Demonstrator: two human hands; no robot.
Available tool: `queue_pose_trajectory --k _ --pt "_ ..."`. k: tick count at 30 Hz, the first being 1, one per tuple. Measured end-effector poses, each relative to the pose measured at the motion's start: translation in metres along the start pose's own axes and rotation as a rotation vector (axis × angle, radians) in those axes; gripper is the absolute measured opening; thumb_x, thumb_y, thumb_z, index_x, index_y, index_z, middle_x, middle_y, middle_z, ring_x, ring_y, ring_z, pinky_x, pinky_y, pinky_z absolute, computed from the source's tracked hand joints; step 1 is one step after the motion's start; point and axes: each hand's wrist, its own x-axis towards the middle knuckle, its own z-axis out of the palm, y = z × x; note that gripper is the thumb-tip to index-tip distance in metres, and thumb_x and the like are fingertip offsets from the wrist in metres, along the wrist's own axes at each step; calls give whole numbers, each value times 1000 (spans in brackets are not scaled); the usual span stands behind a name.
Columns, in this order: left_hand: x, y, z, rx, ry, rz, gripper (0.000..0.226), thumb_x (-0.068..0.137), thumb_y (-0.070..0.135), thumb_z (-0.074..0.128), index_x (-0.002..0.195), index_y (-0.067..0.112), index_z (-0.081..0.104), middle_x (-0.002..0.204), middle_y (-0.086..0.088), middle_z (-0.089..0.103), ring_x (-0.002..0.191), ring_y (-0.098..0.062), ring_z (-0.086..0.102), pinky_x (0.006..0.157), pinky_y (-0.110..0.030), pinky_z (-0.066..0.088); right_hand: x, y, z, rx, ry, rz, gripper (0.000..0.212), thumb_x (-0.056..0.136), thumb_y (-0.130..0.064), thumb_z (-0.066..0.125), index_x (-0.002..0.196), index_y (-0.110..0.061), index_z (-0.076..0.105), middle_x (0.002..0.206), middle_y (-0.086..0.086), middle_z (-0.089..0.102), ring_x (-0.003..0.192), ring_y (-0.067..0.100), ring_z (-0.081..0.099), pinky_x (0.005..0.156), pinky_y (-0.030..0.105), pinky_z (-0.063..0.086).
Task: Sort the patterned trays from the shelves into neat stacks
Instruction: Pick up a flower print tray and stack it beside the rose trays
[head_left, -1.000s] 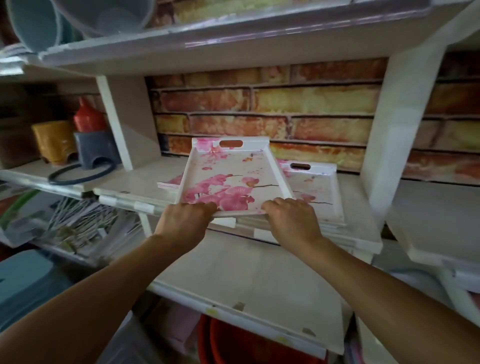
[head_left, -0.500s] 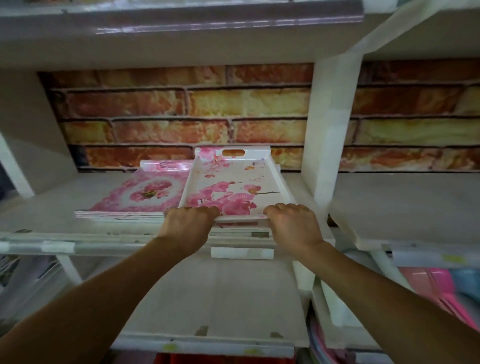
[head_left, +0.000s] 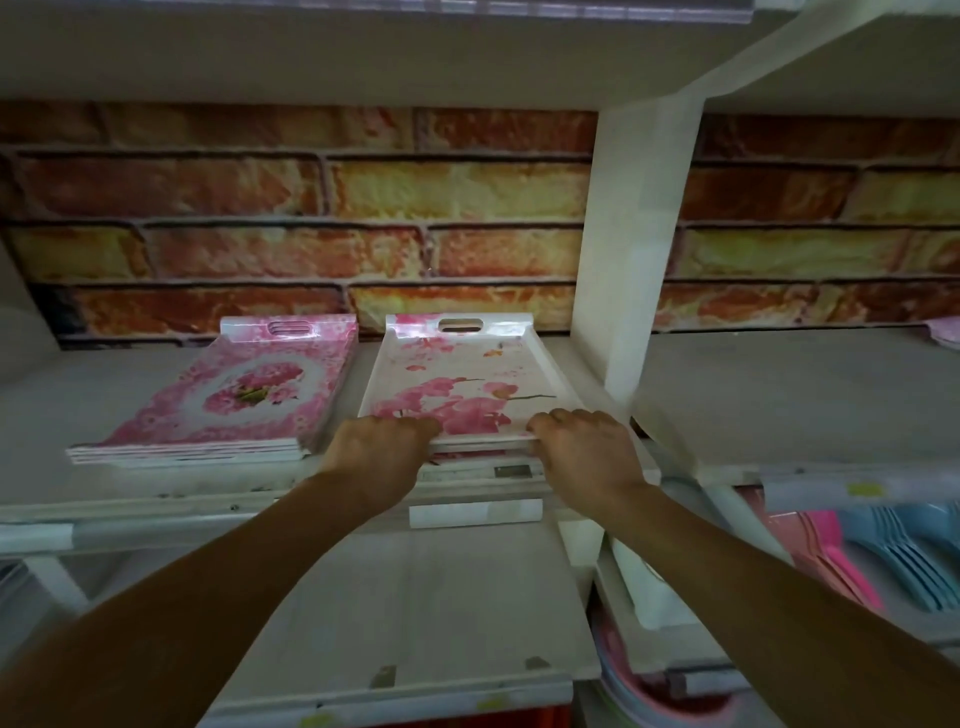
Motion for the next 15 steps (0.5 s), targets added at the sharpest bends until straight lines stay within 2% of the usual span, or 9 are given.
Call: queue_pose_trajectory --k 2,5,7,10,15 --pt "1 1 2 -9 -11 0 26 97 31 45 122 33 48 112 3 67 96 -23 67 72 -34 52 1 2 2 3 -21 -3 7 76 -20 73 80 -22 67 69 -4 66 57 18 60 54 25 39" --pt "4 2 5 -9 -25 -9 27 97 29 45 122 34 48 111 4 67 97 -23 66 70 -31 48 1 4 4 25 -28 0 10 75 -21 77 78 -21 67 66 -4 65 54 18 59 53 23 34" --pt "7 3 7 -11 -24 -16 26 96 28 46 121 33 49 109 4 67 95 -23 66 67 -30 44 1 5 5 18 -43 -4 5 81 -22 72 82 -21 67 71 -3 66 59 18 60 55 24 36" --pt "10 3 10 -12 -25 4 26 96 30 46 121 32 49 109 3 68 95 -23 66 70 -31 47 1 8 6 20 -93 -23 11 93 -27 56 98 -22 64 88 -3 68 76 19 62 67 28 42" --pt "19 3 15 -43 -69 55 29 96 30 40 124 29 48 112 2 66 94 -23 65 73 -32 49 0 14 11 47 -102 -37 13 94 -26 53 103 -22 61 93 -4 67 80 18 61 68 28 38"
